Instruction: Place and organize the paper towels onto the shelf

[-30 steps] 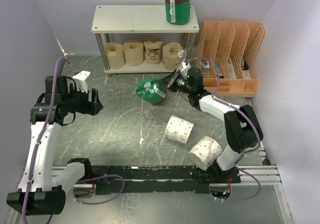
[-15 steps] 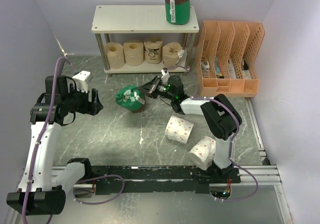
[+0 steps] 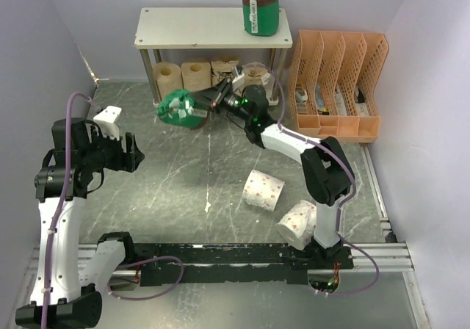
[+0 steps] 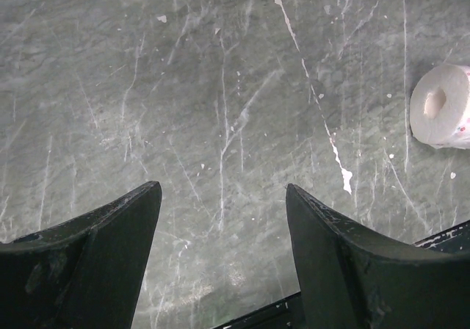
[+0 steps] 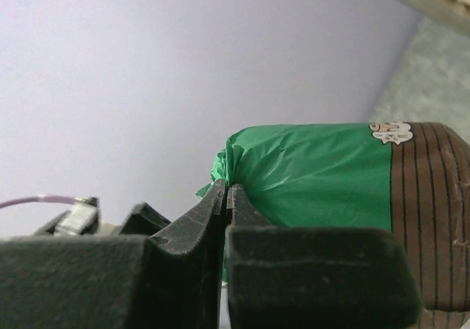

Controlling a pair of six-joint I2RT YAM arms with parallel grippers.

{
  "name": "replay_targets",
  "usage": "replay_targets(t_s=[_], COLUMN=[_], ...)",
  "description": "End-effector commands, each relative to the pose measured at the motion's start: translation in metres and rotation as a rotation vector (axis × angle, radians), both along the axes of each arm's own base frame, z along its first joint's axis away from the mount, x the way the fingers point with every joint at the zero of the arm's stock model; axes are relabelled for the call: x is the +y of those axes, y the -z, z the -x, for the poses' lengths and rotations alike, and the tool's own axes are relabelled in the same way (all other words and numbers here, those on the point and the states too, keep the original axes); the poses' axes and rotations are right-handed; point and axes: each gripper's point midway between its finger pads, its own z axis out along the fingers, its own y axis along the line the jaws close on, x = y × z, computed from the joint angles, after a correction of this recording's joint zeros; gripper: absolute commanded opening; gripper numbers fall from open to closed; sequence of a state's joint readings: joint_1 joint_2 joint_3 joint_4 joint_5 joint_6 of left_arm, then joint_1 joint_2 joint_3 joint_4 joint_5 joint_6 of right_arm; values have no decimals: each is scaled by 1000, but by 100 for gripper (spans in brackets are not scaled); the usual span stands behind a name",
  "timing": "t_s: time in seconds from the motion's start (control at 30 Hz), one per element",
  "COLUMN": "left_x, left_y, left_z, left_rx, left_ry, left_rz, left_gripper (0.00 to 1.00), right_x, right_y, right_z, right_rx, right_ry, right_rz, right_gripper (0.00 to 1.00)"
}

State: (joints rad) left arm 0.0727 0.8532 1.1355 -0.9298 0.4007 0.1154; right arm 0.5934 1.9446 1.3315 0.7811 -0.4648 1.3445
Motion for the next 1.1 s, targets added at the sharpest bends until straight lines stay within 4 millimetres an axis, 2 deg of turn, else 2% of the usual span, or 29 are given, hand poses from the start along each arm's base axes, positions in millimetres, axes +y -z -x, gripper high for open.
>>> replay_targets(t_s=[0.0,0.3,0.33,0.53,0.7,0.83,0.97,1.07], left_x=[4,4,4,4,4,4,5,5], left_y=[-4,1,1,3,5,7,10,12], left_z=[-5,-8,-8,-10,-11,-13,-15,-16], left_rx=[-12,11,11,21,30,38,52,57], left_ry=[-12,-5,-6,-5,-3,-4,-5,-6], left_rz=[20,28,28,31,34,41,43,44], left_gripper=[79,79,79,79,79,79,79,79], right_x=[-15,-44,-57,-100,-127,-132,-131,-139], right_y=[-103,-214,-223,-249,-254,-231,-218,-214], right_z=[-6,-50,-62,-116,-154,-178,-184,-182], right_rx=[-172,-291,-296,-289,-265,-205,-195,-191], right_ry=[68,160,188,293,398,449,490,526], right_rz=[-80,-205,-217,-324,-398,-442,-477,-530], right_gripper=[0,0,0,0,0,0,0,0])
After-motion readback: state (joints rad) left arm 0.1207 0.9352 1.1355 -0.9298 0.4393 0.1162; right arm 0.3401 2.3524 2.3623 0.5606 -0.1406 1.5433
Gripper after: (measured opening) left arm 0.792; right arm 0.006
